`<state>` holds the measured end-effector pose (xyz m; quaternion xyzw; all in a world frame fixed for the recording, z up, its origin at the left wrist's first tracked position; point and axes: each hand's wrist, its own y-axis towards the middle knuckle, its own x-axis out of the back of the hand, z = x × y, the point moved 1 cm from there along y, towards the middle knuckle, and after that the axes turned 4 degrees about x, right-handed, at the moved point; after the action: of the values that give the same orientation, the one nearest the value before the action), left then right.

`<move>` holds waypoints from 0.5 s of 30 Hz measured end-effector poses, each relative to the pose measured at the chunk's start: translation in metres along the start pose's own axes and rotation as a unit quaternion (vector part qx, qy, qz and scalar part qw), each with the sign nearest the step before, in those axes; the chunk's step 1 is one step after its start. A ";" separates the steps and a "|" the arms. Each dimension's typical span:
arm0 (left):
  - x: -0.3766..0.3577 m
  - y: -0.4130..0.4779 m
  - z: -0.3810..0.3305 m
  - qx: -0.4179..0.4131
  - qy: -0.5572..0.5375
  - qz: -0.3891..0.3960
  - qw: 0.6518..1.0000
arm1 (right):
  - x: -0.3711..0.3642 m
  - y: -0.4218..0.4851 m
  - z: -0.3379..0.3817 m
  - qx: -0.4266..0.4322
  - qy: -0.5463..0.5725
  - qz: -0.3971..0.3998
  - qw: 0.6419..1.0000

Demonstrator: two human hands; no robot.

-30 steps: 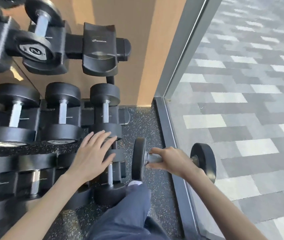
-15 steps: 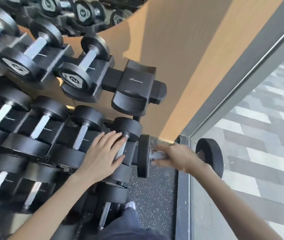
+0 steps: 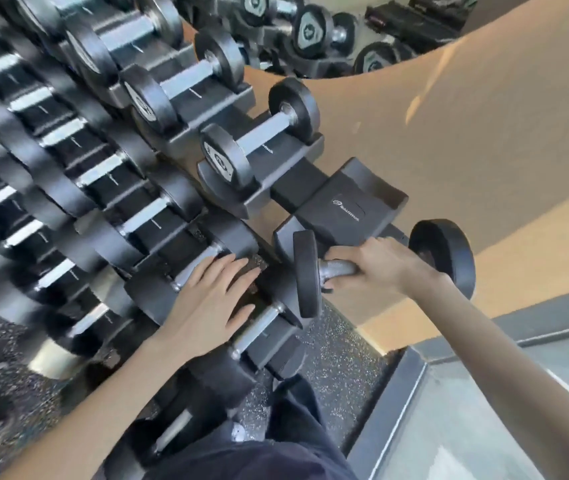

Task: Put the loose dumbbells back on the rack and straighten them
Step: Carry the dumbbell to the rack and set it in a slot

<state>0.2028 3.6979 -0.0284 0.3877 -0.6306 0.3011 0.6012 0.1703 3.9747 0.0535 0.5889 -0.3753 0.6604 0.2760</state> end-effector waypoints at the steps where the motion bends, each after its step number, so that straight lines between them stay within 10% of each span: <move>1: 0.000 0.005 -0.003 0.016 0.002 -0.002 1.000 | 0.004 0.010 -0.012 0.028 -0.008 0.008 1.000; 15: -0.009 0.058 -0.059 0.188 0.030 -0.025 0.981 | 0.019 0.111 -0.102 0.269 0.021 0.131 0.954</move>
<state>0.1843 3.7793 -0.0267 0.5004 -0.5344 0.4108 0.5433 0.0201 3.9942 0.0509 0.5728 -0.2523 0.7795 0.0262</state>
